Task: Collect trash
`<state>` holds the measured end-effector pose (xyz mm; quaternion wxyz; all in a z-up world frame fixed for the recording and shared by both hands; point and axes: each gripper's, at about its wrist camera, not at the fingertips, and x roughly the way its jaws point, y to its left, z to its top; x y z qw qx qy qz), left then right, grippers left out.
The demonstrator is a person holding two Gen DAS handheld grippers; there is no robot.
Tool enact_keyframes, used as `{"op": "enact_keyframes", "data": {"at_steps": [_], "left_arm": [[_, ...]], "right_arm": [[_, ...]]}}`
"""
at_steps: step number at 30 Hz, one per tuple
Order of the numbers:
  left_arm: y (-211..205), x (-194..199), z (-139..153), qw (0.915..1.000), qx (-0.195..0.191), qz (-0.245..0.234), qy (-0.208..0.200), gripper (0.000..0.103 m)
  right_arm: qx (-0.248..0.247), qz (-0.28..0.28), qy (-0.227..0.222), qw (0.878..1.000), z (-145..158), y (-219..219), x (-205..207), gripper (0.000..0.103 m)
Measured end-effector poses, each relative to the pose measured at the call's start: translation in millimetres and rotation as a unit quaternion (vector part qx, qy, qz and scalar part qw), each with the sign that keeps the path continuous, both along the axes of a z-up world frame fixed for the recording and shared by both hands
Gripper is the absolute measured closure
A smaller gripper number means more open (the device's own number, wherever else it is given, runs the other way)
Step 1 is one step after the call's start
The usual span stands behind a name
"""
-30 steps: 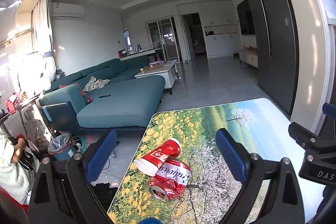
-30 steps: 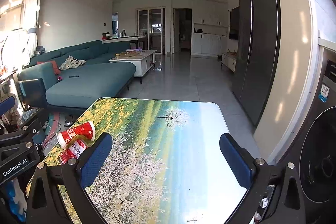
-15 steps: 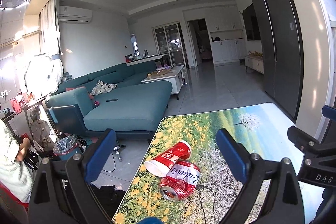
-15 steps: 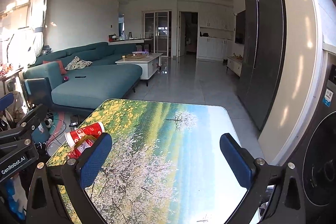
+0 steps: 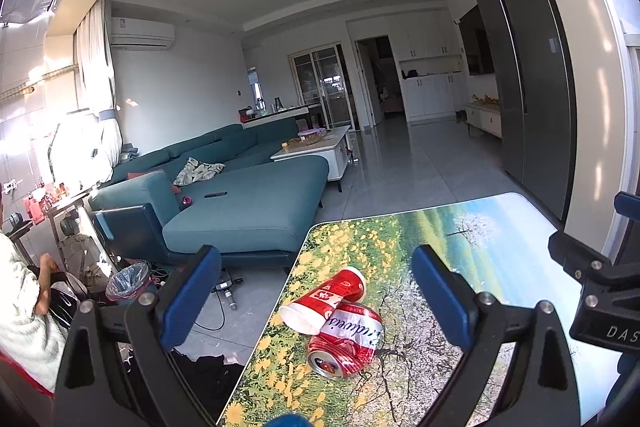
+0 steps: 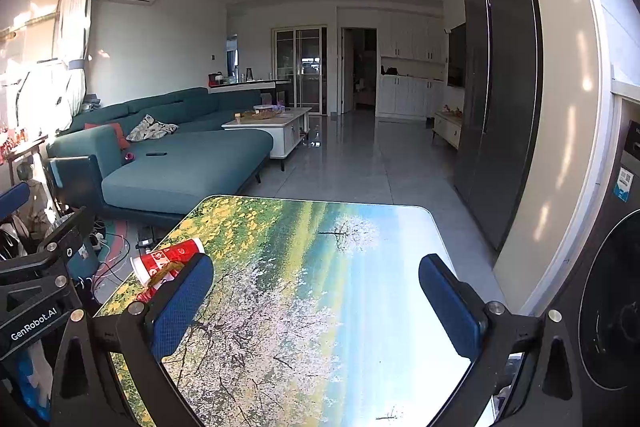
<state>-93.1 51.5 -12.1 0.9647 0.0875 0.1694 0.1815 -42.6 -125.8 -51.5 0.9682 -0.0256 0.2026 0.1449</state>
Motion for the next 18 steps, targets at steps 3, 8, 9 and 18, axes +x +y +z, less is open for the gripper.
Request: {"op": "enact_keyframes", "data": {"at_steps": [3,8,9,18], "left_arm": [[-1.1,1.1,-0.9,0.9999,0.001,0.0,0.011,0.006],[-1.6,-1.8,-0.8,0.9999,0.0,0.001,0.011,0.006],[-1.2,-1.9,-0.4,0.9999,0.0,0.001,0.011,0.006],[-4.5,-3.4,0.3,0.9999,0.003,-0.002,0.017,0.006]], "right_arm": [[0.0,0.003,-0.001,1.0,0.6,1.1,-2.2,0.0],[-0.001,0.004,0.0,1.0,-0.1,2.1,-3.2,0.0],[-0.001,0.004,0.0,1.0,-0.4,2.2,-3.5,0.0],[-0.001,0.003,0.002,1.0,-1.6,0.7,-4.2,0.0]]}}
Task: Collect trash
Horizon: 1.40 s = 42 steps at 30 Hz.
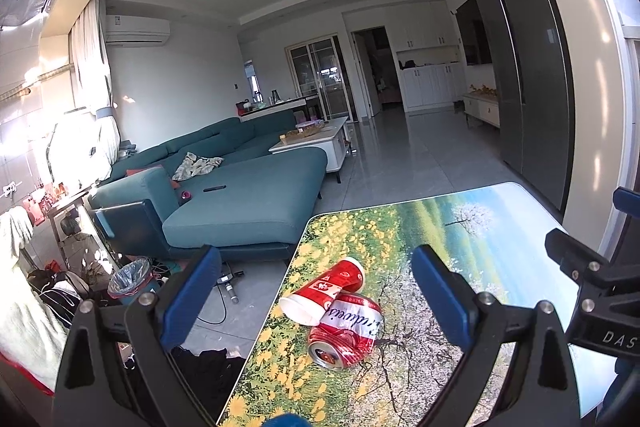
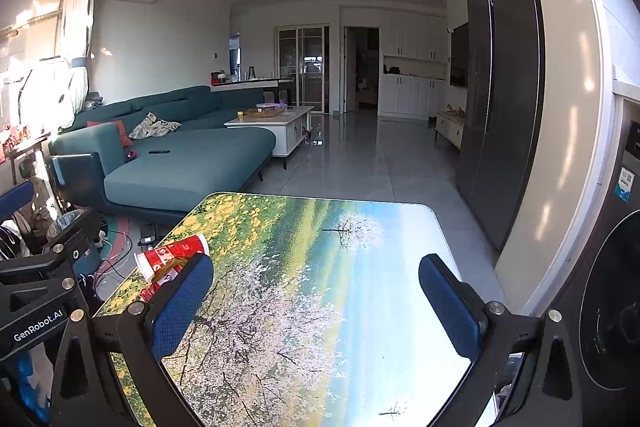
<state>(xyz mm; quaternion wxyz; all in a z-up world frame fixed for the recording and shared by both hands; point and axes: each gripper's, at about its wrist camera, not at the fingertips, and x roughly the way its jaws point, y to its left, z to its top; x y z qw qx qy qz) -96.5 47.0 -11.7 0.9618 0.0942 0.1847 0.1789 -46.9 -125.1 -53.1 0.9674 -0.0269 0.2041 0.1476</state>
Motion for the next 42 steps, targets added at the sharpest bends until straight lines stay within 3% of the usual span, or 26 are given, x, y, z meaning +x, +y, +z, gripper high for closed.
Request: {"op": "enact_keyframes", "data": {"at_steps": [12,26,34,42], "left_arm": [[-5,4,1,0.9999,0.0,-0.01,0.014,0.006],[6,20,45,0.9966,-0.025,-0.058,-0.053,0.006],[10,37,47,0.9937,-0.043,-0.087,-0.055,0.006],[19,51,46,0.9938,-0.048,-0.085,-0.052,0.006]], "right_arm": [[-0.005,-0.012,0.0,1.0,3,-2,1,0.0],[-0.025,-0.102,-0.066,0.992,47,-8,3,0.0],[-0.05,-0.142,-0.066,0.986,47,-3,10,0.0],[-0.056,-0.149,-0.06,0.985,46,5,18,0.0]]}}
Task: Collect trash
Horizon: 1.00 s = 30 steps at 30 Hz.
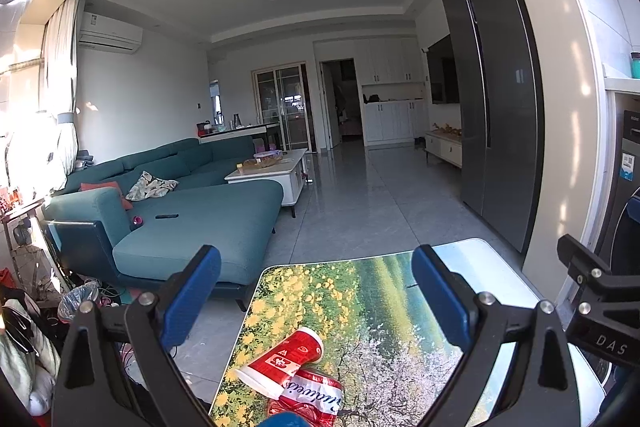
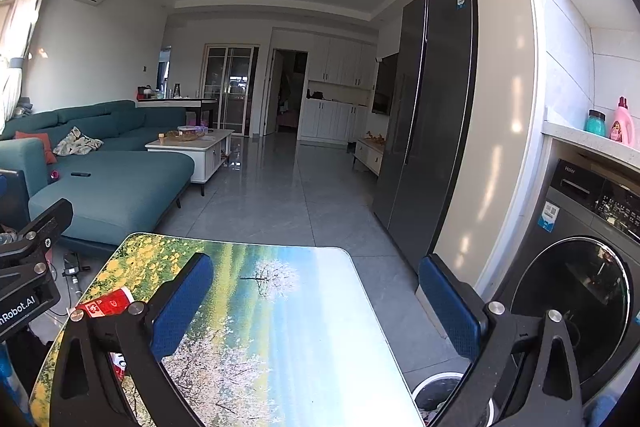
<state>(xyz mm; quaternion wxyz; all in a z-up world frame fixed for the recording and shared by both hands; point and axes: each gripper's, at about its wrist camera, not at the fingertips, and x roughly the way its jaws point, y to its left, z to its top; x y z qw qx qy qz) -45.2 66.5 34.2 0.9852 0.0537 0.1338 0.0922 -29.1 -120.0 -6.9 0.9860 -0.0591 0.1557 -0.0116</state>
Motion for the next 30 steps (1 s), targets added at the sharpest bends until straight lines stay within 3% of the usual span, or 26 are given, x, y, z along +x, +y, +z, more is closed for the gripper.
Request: {"op": "enact_keyframes", "data": {"at_steps": [30], "left_arm": [[-6,18,-13,0.9999,-0.006,0.014,0.007,0.0]], "right_arm": [[0.024,0.034,0.018,0.999,-22,-4,30,0.0]]}}
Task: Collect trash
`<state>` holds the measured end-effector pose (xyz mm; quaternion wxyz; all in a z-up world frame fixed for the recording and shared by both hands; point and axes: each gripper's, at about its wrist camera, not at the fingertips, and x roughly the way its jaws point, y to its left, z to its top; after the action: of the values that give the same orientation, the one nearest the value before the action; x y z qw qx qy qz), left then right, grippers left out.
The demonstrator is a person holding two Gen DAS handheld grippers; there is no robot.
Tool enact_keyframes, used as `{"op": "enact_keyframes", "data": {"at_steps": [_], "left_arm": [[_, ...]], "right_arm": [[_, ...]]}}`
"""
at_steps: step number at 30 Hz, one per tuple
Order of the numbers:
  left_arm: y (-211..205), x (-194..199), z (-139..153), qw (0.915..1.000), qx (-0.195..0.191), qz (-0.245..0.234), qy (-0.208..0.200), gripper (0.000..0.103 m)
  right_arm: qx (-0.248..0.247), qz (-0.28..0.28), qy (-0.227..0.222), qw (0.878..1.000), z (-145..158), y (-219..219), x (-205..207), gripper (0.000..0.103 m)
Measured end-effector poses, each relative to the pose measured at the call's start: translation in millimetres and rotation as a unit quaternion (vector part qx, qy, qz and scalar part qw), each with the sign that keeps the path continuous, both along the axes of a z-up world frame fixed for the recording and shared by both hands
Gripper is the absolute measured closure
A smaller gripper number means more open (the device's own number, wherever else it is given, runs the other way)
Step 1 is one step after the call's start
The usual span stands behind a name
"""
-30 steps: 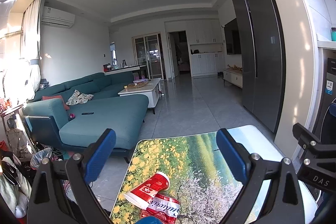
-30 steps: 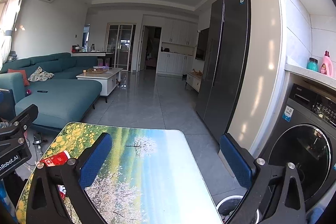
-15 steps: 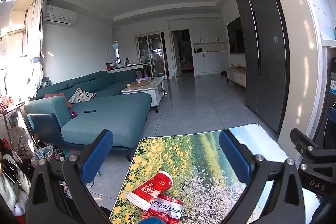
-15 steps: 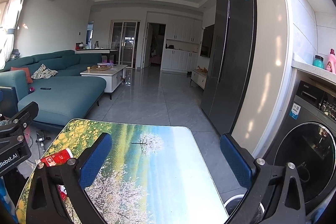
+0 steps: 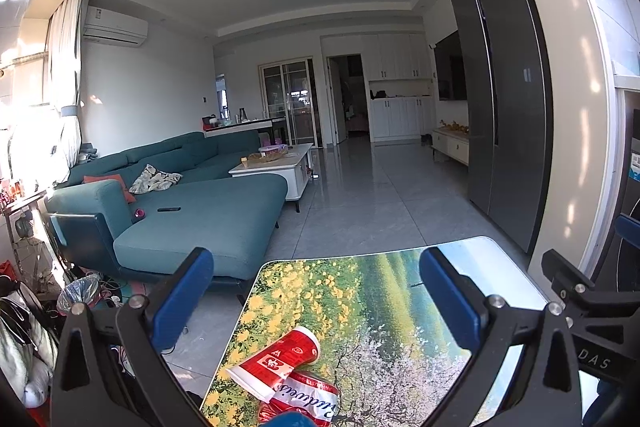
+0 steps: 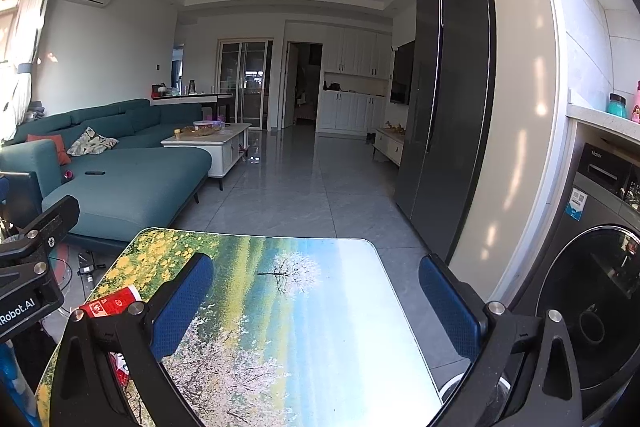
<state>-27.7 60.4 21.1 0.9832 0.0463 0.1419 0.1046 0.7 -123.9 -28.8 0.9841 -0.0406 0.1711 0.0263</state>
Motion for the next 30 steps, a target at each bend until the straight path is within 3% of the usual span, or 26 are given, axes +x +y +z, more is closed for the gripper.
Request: {"op": "enact_keyframes", "data": {"at_steps": [30], "left_arm": [[-11,-2,-2,0.9999,0.01,-0.004,0.013,0.0]], "right_arm": [[0.026,0.009,0.004,1.0,-3,-13,0,0.0]]}}
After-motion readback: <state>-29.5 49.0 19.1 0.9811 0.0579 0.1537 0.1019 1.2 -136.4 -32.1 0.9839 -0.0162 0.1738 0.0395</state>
